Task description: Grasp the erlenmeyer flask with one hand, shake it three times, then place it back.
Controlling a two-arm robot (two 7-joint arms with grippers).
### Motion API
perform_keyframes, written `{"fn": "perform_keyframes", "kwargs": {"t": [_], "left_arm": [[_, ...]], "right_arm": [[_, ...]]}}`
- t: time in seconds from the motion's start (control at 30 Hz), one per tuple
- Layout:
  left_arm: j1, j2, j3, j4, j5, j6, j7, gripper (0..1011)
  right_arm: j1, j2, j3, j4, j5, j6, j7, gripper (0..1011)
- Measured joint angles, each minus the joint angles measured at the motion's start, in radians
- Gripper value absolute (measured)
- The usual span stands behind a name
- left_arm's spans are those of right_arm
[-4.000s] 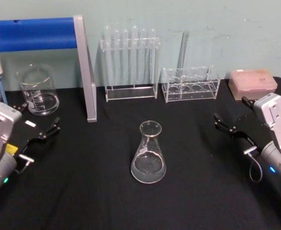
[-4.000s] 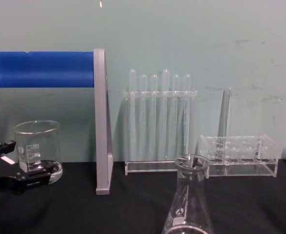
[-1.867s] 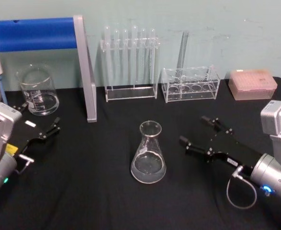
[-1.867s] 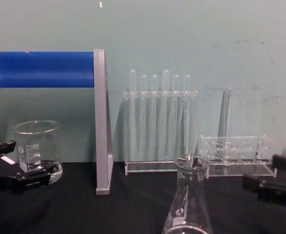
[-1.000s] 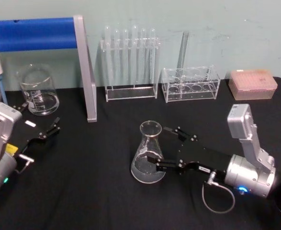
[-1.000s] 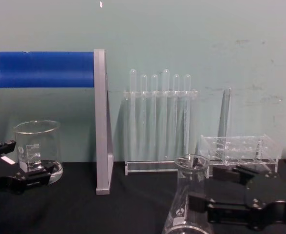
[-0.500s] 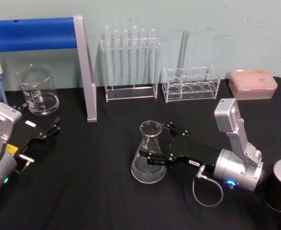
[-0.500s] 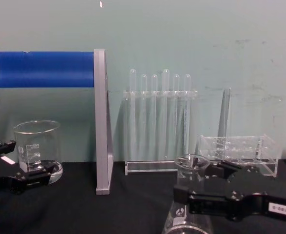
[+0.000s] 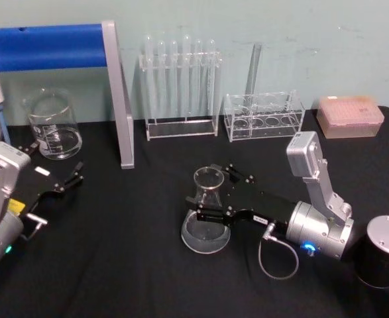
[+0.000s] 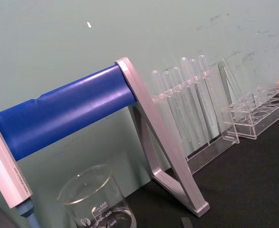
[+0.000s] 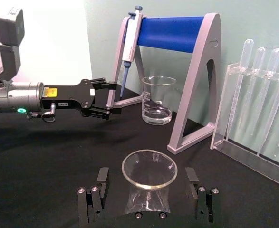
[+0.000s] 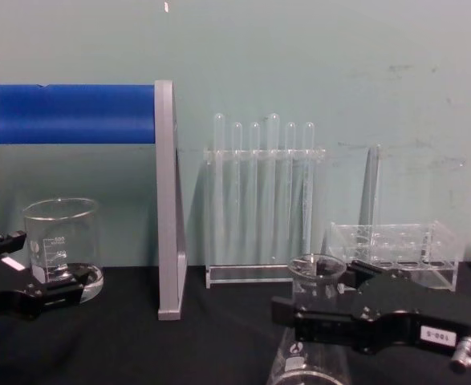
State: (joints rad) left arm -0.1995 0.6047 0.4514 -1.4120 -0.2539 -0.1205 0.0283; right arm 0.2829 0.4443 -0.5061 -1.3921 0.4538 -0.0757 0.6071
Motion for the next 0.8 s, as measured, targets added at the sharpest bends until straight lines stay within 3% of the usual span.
{"fn": "perform_keyframes", "kwargs": {"t": [0.37, 0.8], "left_arm": [[0.000, 0.000, 0.000, 0.000, 0.000, 0.000, 0.000, 1001], [0.000, 0.000, 0.000, 0.000, 0.000, 0.000, 0.000, 1001]], "right_arm": [[0.010, -0.023, -0.001, 0.019, -0.019, 0.004, -0.024, 1000], [0.010, -0.022, 0.000, 0.019, -0.018, 0.004, -0.023, 964]]}}
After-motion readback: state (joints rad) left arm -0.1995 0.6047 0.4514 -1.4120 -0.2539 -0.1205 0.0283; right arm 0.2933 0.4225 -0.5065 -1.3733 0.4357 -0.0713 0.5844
